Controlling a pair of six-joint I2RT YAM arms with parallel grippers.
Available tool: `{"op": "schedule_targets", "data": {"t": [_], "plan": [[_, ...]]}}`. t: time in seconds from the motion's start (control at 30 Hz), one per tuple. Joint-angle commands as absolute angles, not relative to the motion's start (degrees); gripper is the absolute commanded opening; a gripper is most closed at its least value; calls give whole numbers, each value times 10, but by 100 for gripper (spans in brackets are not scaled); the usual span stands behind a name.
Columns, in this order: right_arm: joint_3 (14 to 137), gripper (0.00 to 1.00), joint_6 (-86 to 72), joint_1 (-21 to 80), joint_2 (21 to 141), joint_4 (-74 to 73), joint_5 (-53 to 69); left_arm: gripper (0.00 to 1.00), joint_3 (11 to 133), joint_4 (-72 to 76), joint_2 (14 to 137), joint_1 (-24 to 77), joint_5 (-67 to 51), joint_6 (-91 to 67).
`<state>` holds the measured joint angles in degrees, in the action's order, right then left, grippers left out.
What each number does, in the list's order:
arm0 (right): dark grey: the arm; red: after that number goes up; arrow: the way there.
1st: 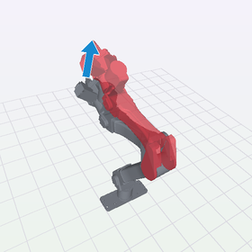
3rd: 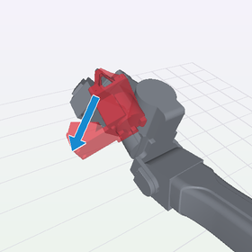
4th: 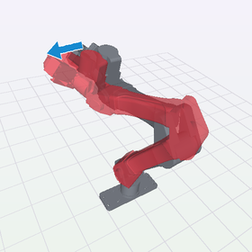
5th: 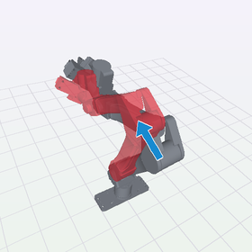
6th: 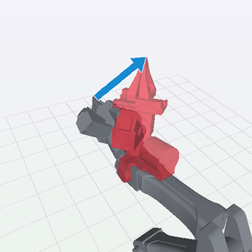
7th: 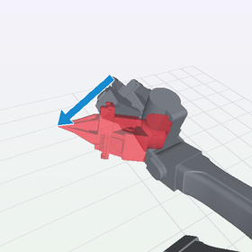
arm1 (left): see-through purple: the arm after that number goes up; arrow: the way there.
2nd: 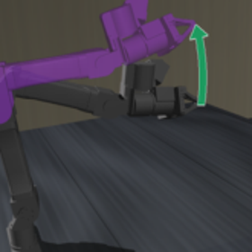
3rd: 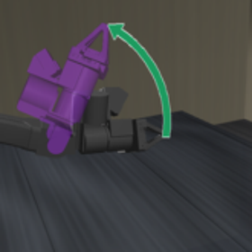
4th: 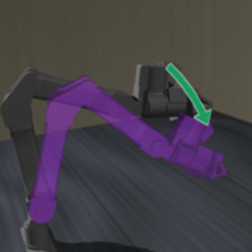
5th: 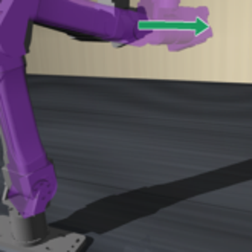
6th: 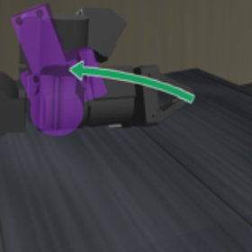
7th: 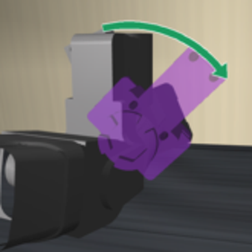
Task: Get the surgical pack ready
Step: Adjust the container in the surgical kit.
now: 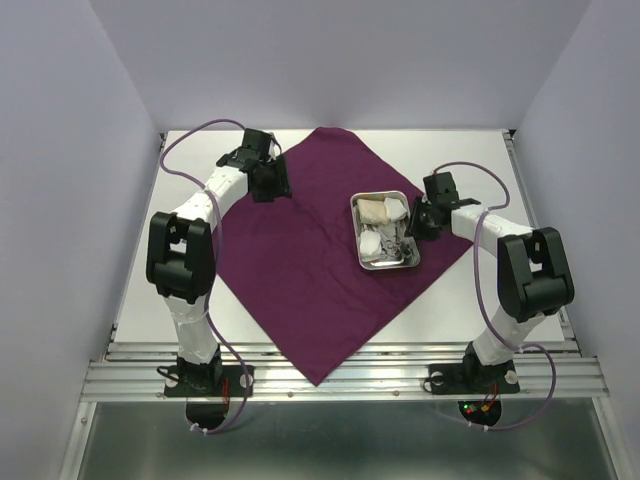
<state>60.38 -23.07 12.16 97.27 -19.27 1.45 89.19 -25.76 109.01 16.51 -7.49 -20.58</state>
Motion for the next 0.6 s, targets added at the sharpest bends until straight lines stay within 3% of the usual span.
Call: {"op": "schedule_targets", "data": {"t": [0.0,0.2,0.57], "plan": [[627,31,-221,131,987,-187,4,63,882,-252,1061,165,-74,-197],[635,1,-227,136,979,-185,3,63,882,-252,1061,165,-74,-196],[639,1,-249,147,948,-146,57,63,877,-253,1055,164,-69,-194]]}}
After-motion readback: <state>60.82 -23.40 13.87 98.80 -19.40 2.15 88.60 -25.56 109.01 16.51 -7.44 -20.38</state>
